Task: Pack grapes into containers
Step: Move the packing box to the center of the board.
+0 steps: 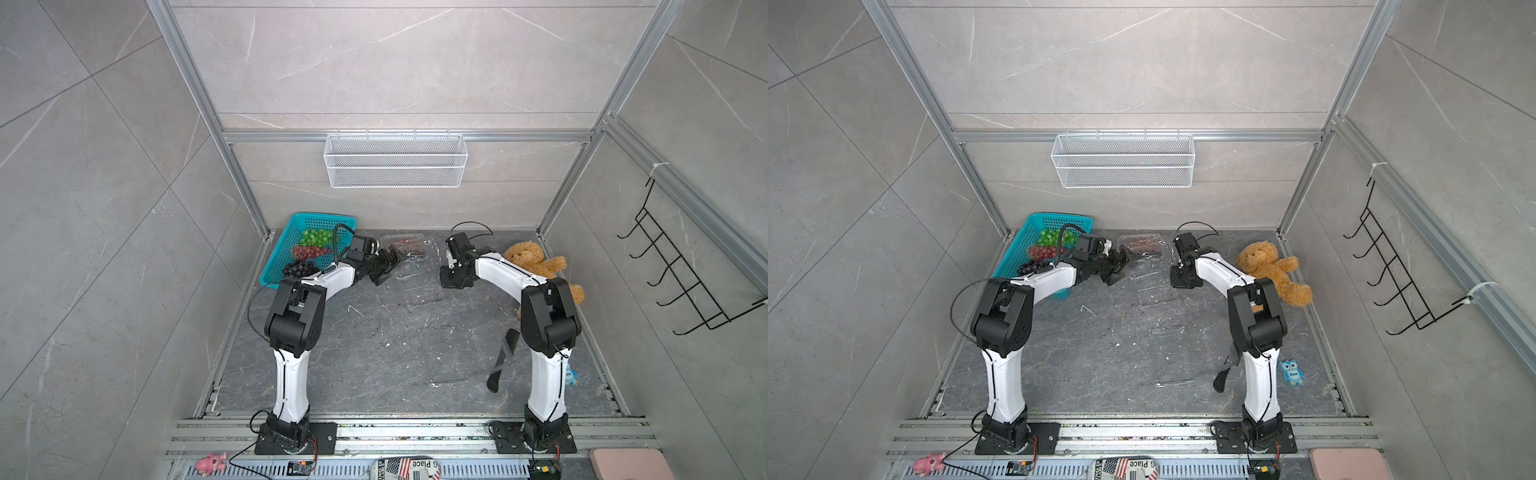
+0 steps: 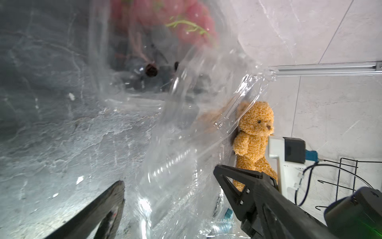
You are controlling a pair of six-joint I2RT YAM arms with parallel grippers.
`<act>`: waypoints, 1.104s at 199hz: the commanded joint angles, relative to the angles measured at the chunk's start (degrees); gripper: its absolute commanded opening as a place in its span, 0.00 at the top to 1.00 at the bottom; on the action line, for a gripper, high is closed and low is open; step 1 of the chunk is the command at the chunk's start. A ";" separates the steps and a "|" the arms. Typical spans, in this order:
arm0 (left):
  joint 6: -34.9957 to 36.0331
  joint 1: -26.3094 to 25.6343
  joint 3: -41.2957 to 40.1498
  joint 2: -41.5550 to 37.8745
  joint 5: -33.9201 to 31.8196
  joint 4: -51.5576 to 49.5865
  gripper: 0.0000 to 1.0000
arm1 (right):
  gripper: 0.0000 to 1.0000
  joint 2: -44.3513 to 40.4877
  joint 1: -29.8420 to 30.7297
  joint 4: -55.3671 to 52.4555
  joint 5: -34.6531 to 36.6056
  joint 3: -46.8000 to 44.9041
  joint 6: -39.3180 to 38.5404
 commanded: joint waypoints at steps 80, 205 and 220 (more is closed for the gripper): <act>3.83 2.38 4.35 -0.62 1.11 -6.65 0.01 | 0.83 5.22 2.84 -0.12 -1.97 8.24 5.83; 8.11 3.37 4.62 -4.38 -0.18 -13.33 0.01 | 0.60 4.28 3.29 -1.81 -1.99 10.18 8.16; 9.77 3.39 5.36 -5.18 -1.23 -16.53 0.01 | 0.55 3.33 3.31 -1.63 -2.21 9.88 7.98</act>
